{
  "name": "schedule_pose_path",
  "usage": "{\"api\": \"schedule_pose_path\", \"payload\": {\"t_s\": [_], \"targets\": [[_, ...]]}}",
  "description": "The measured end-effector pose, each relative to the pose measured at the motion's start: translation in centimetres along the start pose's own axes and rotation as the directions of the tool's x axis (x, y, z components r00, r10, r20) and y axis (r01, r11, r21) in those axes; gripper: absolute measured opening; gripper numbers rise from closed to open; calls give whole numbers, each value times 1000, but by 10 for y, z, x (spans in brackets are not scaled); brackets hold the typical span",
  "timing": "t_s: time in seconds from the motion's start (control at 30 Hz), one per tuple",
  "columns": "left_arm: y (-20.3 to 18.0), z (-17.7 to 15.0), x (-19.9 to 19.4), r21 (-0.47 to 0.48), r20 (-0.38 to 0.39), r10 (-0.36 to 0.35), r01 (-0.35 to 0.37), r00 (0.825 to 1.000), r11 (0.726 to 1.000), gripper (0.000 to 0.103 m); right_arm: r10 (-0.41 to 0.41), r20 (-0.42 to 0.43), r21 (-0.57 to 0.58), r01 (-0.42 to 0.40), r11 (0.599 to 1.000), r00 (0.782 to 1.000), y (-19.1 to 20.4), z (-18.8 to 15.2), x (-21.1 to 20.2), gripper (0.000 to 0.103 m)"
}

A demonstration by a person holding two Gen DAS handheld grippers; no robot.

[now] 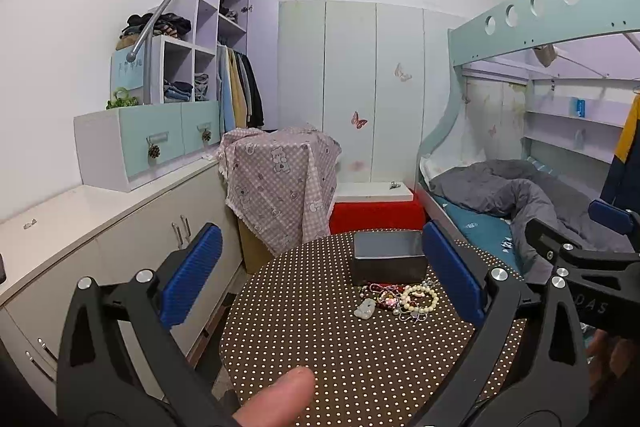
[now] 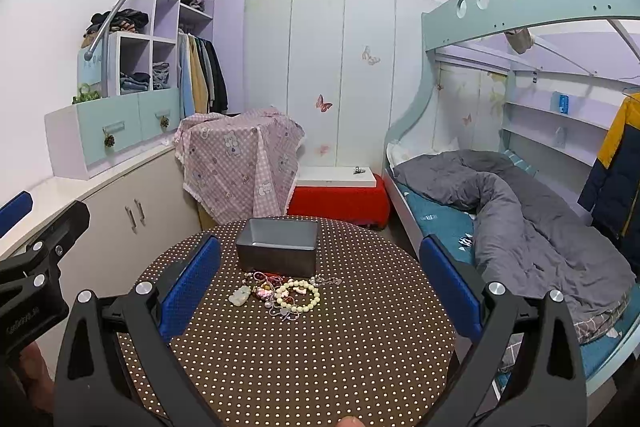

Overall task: Organize jewelry
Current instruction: 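Reach the left tool toward the jade pendant beside the jewelry pile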

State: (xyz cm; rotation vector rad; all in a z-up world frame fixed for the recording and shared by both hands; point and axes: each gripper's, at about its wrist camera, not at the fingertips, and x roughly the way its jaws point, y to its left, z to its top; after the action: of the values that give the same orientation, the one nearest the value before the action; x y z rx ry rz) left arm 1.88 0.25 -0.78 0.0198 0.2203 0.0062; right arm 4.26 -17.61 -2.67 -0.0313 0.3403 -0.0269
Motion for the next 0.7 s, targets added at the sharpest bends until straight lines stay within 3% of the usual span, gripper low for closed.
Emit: {"api": "schedule_pose_path", "payload": {"t_s": [0.13,0.27,0.37,0.47,0.7], "targets": [[-8,-6,18,2,-30,1,-1,1000,1000,98,-5,-20,-7,5,1000,1000,0,-4,13,95],[-2,-18,51,14,-121,-6,7,993,1000,98,-13,-69,-11,12,1000,998,-6,-15,33,95],[-3,-33,82,30,-232,-5,12,973,999,98,-18,-137,0,18,1000,990,-14,-32,57,96],[-8,-50,108,34,-248,-11,20,969,999,98,-19,-189,5,20,1000,982,-19,-45,77,96],[-25,-86,172,93,-369,-25,64,929,994,98,0,-297,16,5,1000,955,-30,-71,117,96]]}}
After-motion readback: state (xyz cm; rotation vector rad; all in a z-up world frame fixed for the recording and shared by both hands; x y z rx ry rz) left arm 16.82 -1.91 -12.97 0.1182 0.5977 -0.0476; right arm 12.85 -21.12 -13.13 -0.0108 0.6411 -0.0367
